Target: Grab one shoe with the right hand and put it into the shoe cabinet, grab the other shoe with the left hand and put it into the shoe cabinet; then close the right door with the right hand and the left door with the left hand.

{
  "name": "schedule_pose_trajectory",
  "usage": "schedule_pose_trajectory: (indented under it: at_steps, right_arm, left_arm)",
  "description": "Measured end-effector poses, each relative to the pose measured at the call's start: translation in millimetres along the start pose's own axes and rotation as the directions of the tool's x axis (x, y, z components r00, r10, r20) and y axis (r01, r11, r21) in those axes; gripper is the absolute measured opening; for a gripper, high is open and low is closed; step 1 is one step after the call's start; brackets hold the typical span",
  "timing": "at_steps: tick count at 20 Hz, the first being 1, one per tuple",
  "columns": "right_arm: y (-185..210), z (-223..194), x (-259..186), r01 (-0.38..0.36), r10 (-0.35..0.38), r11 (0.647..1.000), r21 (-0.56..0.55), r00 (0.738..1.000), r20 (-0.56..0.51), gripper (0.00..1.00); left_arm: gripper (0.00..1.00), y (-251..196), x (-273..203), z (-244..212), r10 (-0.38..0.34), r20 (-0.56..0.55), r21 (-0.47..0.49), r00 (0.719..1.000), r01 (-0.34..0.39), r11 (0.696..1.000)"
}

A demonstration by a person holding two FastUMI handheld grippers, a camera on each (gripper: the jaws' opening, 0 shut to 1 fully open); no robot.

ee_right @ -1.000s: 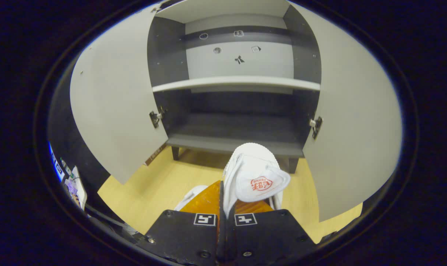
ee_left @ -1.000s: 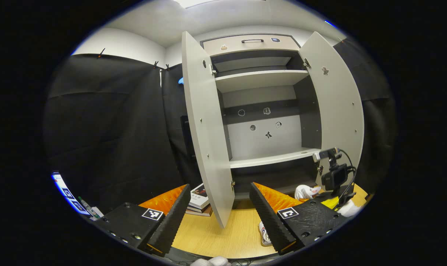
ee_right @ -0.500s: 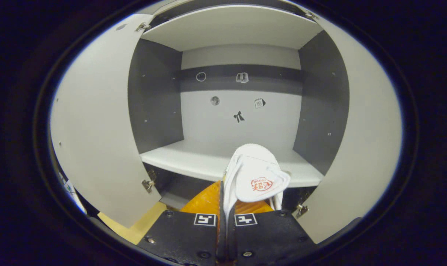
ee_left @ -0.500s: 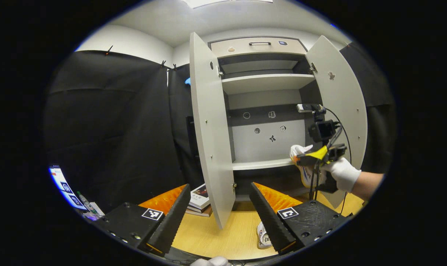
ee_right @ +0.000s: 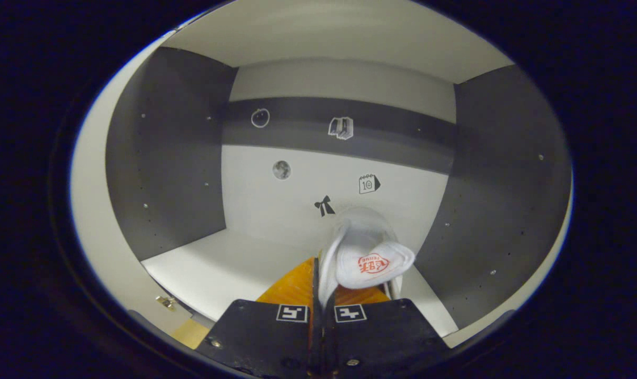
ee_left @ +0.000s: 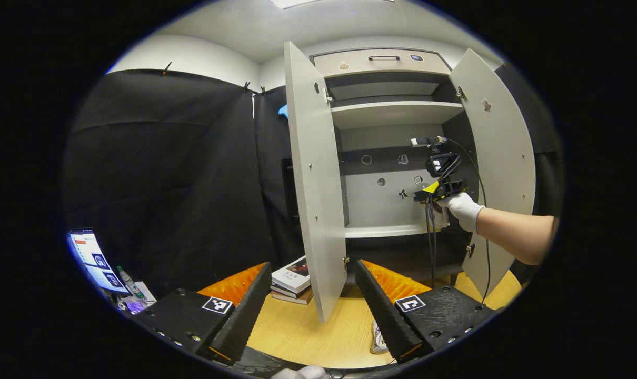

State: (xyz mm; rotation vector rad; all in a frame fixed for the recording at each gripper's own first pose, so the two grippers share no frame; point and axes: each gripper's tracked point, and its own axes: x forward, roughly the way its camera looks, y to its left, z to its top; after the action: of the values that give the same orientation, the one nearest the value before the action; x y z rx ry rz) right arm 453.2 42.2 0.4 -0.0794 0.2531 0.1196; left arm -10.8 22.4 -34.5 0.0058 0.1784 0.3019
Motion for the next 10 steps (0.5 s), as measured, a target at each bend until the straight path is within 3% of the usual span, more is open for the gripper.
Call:
schedule_pose_trajectory:
  at_steps: [5,7,10]
  right_arm:
    - [4.6,-14.1,37.9,-0.010,0.003,0.999,-0.051,0.990,-0.140,0.06]
    - [6.6,-21.0,46.5,-0.017,0.013,1.000,-0.023,0.981,-0.195,0.06]
    - [5.4,-38.8,51.2,-0.017,0.016,1.000,-0.001,0.960,-0.278,0.13]
  left_arm:
    - [0.96,-1.4,-0.7,1.7,0.003,-0.002,0.007,1.000,-0.002,1.000]
    - [0.96,-2.9,-1.2,3.0,-0.007,0.001,0.008,1.000,0.007,1.000]
    - [0.96,-3.6,-1.9,5.6,-0.014,0.016,0.016,1.000,0.014,1.000]
